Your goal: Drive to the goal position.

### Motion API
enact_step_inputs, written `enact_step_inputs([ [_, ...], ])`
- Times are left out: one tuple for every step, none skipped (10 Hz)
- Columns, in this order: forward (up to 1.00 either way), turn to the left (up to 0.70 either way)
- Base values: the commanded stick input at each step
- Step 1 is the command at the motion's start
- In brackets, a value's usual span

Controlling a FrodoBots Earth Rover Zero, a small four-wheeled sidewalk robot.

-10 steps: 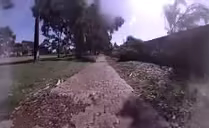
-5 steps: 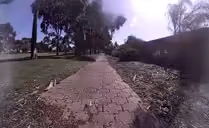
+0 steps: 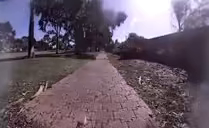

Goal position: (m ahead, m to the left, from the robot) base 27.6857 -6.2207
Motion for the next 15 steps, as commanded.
enact_step_inputs([
  [0.70,0.03],
  [0.70,0.03],
  [0.70,0.06],
  [0.70,0.10],
  [0.70,0.14],
  [0.70,0.35],
  [0.70,0.35],
  [0.70,0.35],
  [0.70,0.27],
  [0.70,0.17],
  [0.70,0.07],
  [0.70,0.02],
  [0.70,0.02],
  [0.70,0.02],
  [0.70,0.02],
])
